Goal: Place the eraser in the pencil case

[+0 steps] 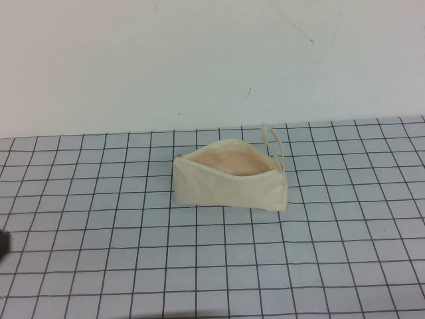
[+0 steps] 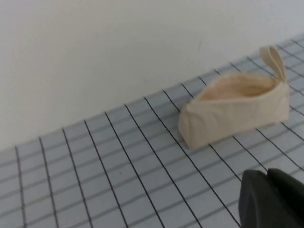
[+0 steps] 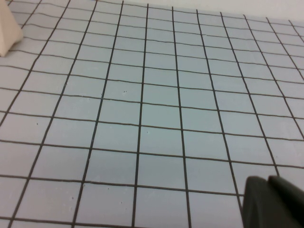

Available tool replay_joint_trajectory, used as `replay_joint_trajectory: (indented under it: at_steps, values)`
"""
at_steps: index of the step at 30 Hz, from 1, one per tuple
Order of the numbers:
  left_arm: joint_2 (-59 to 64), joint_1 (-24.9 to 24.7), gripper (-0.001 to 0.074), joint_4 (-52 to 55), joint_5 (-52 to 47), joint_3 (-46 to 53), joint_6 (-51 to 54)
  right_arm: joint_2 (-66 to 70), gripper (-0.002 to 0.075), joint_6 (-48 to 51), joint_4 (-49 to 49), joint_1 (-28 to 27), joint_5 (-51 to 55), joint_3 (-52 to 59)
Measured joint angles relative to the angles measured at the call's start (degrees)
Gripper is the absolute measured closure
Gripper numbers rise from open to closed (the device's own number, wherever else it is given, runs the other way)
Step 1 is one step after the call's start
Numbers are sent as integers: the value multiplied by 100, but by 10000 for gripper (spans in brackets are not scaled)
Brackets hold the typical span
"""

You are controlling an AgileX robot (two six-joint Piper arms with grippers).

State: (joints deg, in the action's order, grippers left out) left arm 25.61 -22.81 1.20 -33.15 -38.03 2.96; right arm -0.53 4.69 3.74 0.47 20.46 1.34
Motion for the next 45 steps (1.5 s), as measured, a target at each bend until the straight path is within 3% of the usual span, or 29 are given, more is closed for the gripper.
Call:
replay_joint_trajectory:
  at_steps: [6,17,28,33,38,45]
  values:
    - [0,0,735,-808,13,1109,-14,0,727,0,0,0,0,0]
    - [-235,53,735,-891,63,2468,6,0,727,0,0,0,0,0]
    - [-2412,1689,736,-461,367,2947,18,0,727,0,0,0,0,0]
    - [-2619,2298,736,-426,767,3283,18,0,727,0,0,0,0,0]
    - [-2619,2444,736,-656,1496,3883,-1,0,727,0,0,0,0,0]
    - [-2621,2444,736,-893,1406,3924,-1,0,727,0,0,0,0,0]
